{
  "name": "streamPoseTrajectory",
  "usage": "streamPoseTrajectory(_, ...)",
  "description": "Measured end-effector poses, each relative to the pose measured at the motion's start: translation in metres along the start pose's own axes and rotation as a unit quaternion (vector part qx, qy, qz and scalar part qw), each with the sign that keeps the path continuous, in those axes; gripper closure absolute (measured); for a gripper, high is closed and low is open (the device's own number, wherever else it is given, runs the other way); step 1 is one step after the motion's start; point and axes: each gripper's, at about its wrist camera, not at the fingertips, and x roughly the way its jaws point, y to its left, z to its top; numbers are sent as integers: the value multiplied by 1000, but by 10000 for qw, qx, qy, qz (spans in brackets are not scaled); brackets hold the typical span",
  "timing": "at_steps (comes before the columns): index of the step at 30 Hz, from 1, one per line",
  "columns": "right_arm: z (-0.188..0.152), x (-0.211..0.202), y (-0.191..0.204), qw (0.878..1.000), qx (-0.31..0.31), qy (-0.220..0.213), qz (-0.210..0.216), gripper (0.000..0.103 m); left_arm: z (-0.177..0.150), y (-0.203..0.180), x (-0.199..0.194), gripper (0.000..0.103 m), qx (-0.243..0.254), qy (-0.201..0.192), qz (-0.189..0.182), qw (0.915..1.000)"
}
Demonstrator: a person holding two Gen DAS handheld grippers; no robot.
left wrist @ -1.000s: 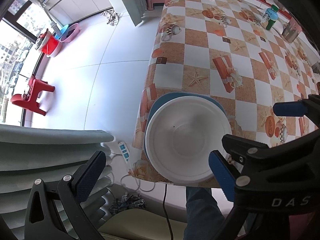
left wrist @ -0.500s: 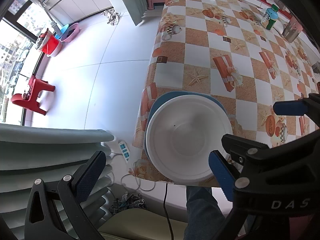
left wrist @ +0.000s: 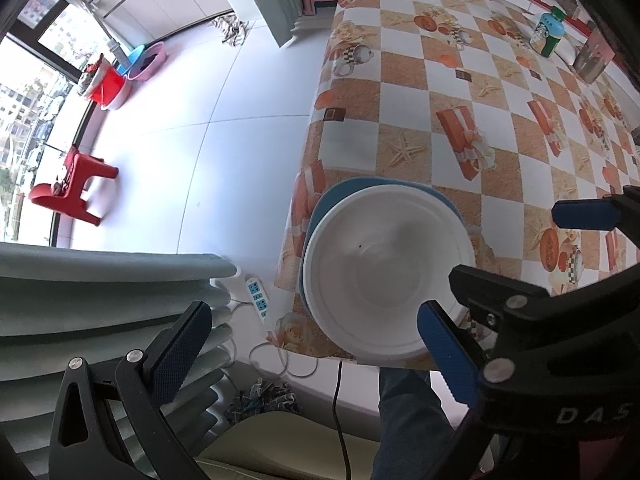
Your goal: Organize plates and bowls
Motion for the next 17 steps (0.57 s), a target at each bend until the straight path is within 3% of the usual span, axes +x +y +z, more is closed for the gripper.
streamPoseTrajectory(13,2,2,-5,9999,14,18,129,0,2,-7,2,0,103,99,66,9999)
streamPoseTrajectory(17,2,2,-6,9999,12,26,137,0,2,-5,-7,0,22,-166,-47,9998)
